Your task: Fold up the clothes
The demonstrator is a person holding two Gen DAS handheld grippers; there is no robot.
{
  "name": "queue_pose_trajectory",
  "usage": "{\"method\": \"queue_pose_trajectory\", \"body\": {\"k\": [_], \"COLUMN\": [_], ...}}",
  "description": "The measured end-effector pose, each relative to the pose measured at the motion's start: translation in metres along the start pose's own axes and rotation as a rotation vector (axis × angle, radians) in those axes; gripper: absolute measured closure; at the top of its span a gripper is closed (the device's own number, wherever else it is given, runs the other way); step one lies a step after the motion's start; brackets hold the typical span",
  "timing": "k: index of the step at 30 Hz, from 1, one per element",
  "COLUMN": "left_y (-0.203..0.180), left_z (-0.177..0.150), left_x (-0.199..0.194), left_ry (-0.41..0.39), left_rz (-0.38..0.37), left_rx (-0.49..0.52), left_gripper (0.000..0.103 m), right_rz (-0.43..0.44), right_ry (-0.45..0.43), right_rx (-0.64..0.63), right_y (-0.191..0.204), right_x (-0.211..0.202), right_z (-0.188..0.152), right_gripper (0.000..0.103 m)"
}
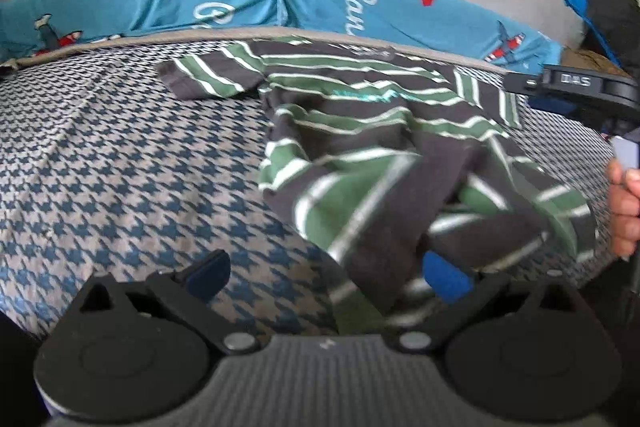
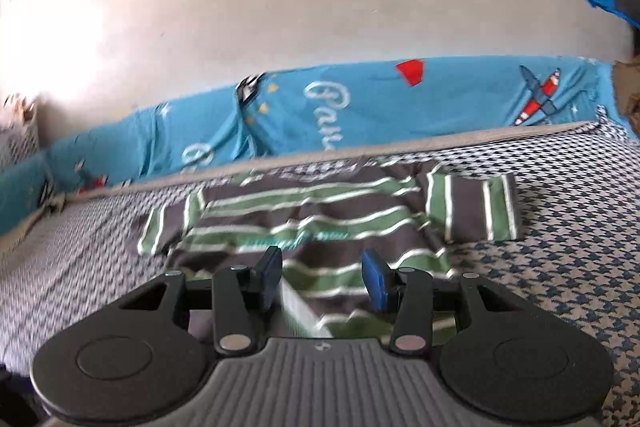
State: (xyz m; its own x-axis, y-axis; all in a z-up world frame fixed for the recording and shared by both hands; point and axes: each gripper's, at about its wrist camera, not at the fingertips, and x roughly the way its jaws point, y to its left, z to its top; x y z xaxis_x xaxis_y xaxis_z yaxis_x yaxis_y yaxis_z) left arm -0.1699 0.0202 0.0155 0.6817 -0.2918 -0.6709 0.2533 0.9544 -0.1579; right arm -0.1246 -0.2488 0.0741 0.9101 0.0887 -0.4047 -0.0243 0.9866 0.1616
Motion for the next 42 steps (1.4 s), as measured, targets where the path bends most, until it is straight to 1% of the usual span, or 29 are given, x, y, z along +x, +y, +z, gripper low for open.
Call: {"method": "queue_pose_trajectory", "body": {"k": [1,5,7,11,15,19,24,26,29,33,38,40,41,42], "left_y": [0.001,-0.011,-0.02,-0.028,-0.028,-0.025,-0.01,-0.001,0.011,0.014,0.024,0.03,0.032,0.034], "left_z": [0.002,0.005,0.005,0.003,-0.001,-0.004,0.003,0.007,0.013,0.02,0.031,0.035,0.037,0.037], "left_x": [0.002,-0.002,0.002,0.021,0.032,0.03,0.029,0.029,0.024,0.016,0.008,0.007,0.006,0.006], "left_ry": [0.002,-0.024,-0.021,0.018,0.033,0.014,-0.01,-0.016,-0.035,-0.082,-0.108,-0.106,-0.106,-0.108], "left_rz": [0.002,-0.064,-0.026,0.029,0.135,0.23,0.355,0.387,0.399,0.448,0.461,0.45,0.444,0.442], "left_rx": [-0.006,0.04,0.089,0.115,0.15,0.174,0.131,0.102,0.057,0.065,0.026,0.0,-0.013,-0.017], "left_gripper": [0.0,0.0,0.0,0.0,0.0,0.0,0.0,0.0,0.0,0.0,0.0,0.0,0.0,0.0], "right_rz": [-0.004,-0.006,0.015,0.04,0.056,0.072,0.1,0.117,0.169,0.249,0.336,0.365,0.373,0.356], "right_ry": [-0.006,0.021,0.042,0.087,0.1,0.114,0.128,0.135,0.167,0.233,0.325,0.366,0.378,0.388], "right_rx": [0.012,0.056,0.07,0.062,0.063,0.063,0.061,0.056,0.062,0.016,-0.072,-0.102,-0.114,-0.118], "right_y": [-0.002,-0.008,-0.009,-0.008,-0.007,-0.007,-0.005,-0.002,0.001,0.015,0.036,0.043,0.046,0.046], "right_x": [0.001,0.002,0.0,-0.002,-0.007,-0.013,-0.024,-0.03,-0.039,-0.046,-0.047,-0.044,-0.043,-0.041], "right_z": [0.002,0.001,-0.003,-0.01,-0.016,-0.022,-0.029,-0.033,-0.042,-0.058,-0.077,-0.084,-0.087,-0.088], "right_gripper": [0.06,0.06,0.06,0.06,0.06,0.06,0.06,0.06,0.06,0.06,0.06,0.06,0.06,0.06]}}
